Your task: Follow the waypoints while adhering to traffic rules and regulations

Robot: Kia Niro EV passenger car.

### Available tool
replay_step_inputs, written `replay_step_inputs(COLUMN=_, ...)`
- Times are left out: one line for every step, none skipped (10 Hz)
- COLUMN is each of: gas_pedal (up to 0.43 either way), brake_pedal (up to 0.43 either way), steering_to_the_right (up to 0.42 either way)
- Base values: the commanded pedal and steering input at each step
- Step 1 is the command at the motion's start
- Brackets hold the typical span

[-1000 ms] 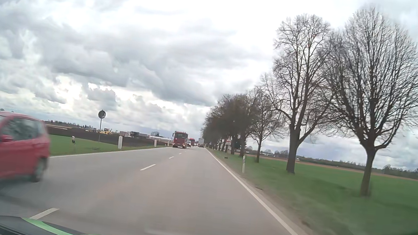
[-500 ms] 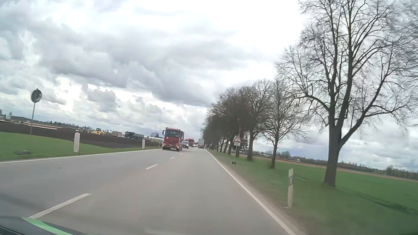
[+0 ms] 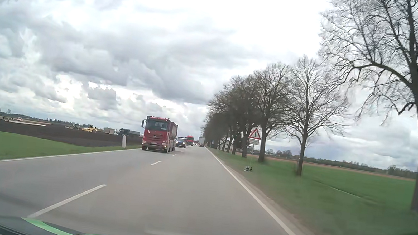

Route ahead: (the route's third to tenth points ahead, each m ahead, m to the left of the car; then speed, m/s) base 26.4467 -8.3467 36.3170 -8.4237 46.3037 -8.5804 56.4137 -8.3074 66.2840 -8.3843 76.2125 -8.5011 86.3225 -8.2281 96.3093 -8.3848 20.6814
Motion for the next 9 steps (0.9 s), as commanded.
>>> replay_step_inputs(gas_pedal=0.157, brake_pedal=0.0, steering_to_the_right=0.001)
replay_step_inputs(gas_pedal=0.157, brake_pedal=0.0, steering_to_the_right=0.001)
replay_step_inputs(gas_pedal=0.157, brake_pedal=0.0, steering_to_the_right=0.001)
replay_step_inputs(gas_pedal=0.15, brake_pedal=0.0, steering_to_the_right=0.001)
replay_step_inputs(gas_pedal=0.15, brake_pedal=0.0, steering_to_the_right=0.001)
replay_step_inputs(gas_pedal=0.15, brake_pedal=0.0, steering_to_the_right=0.001)
replay_step_inputs(gas_pedal=0.15, brake_pedal=0.0, steering_to_the_right=0.001)
replay_step_inputs(gas_pedal=0.138, brake_pedal=0.0, steering_to_the_right=0.001)
replay_step_inputs(gas_pedal=0.138, brake_pedal=0.0, steering_to_the_right=0.001)
